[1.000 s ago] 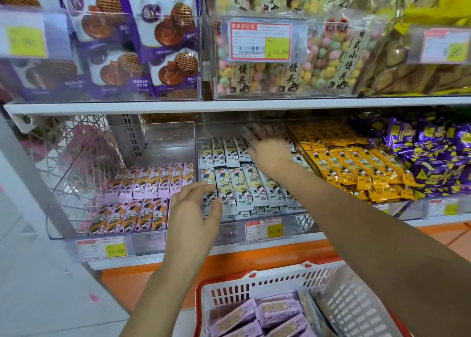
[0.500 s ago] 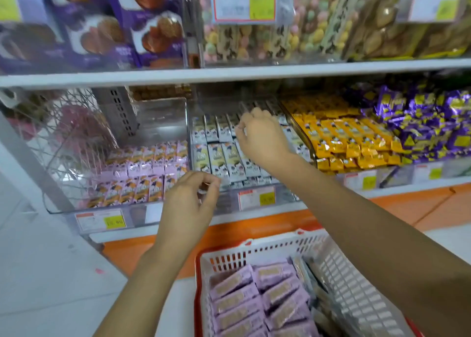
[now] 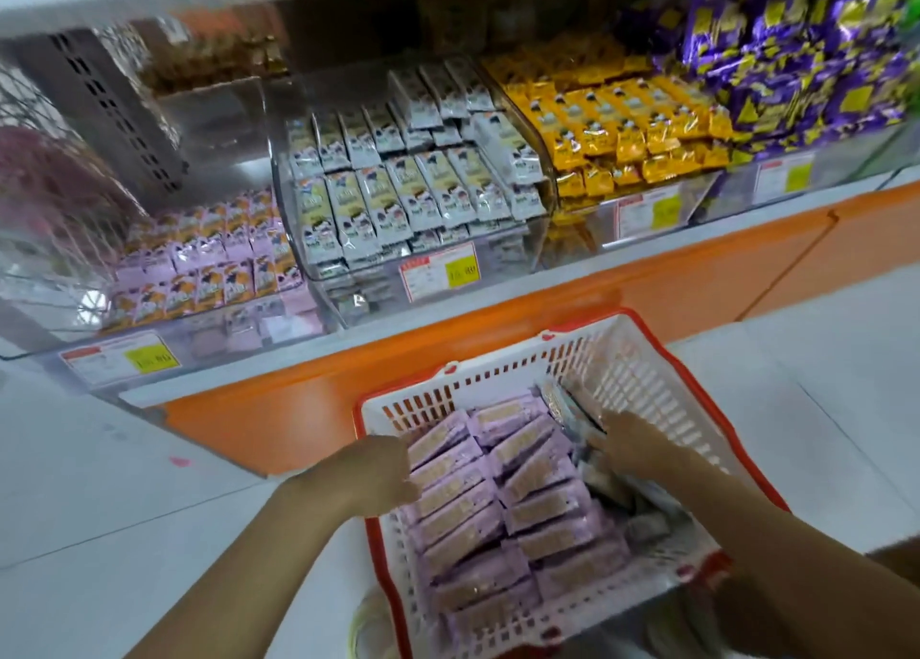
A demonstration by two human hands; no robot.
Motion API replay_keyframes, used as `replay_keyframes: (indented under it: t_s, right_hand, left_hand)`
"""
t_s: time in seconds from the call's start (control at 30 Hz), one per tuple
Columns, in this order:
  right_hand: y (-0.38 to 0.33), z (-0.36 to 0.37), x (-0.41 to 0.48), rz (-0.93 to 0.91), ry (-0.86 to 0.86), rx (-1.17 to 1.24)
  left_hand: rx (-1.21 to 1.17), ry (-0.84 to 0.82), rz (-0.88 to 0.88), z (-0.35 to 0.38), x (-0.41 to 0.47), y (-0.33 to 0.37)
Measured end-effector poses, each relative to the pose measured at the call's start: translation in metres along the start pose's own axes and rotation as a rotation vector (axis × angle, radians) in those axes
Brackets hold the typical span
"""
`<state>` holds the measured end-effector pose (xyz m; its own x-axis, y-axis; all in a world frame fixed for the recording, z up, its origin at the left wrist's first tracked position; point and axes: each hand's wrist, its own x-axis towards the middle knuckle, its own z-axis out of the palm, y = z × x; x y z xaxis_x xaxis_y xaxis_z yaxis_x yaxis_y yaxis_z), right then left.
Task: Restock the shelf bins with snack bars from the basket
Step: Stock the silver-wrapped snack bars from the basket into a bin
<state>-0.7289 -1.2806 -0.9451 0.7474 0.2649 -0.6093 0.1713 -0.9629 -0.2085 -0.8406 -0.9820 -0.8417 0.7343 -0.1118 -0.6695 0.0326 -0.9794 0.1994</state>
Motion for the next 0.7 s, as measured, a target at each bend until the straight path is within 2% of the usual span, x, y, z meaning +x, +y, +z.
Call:
replay_keyframes:
  t_s: [0.1, 0.17, 0.27, 0.33, 0.5, 0.7]
  right_hand:
    - [0.018, 0.033, 0.001, -0.078, -0.061, -0.002]
    - [0.029, 0.050, 0.005, -0.017, -0.050, 0.016]
    - [0.043, 0.070, 0.014, 0.161, -0.024, -0.084]
    - [0.049, 0.080, 0.018, 0.196, -0.010, -0.078]
    - [0.057, 0.083, 0.029, 0.163, 0.042, -0.133]
    - [0.056, 0.084, 0.033, 0.061, 0.007, -0.208]
  left_hand:
    - [0.050, -0.102, -0.063, 0.003, 0.003, -0.010]
    - [-0.014, -0.110, -0.109, 0.008, 0.009, -0.021]
    - [-0.140, -0.063, -0.144, 0.015, 0.019, -0.031]
    - [-0.165, -0.042, -0.160, 0.018, 0.024, -0.033]
    - [-0.161, -0.059, -0.172, 0.021, 0.029, -0.030]
    - [-0.280, -0.063, -0.172, 0.019, 0.026, -0.030]
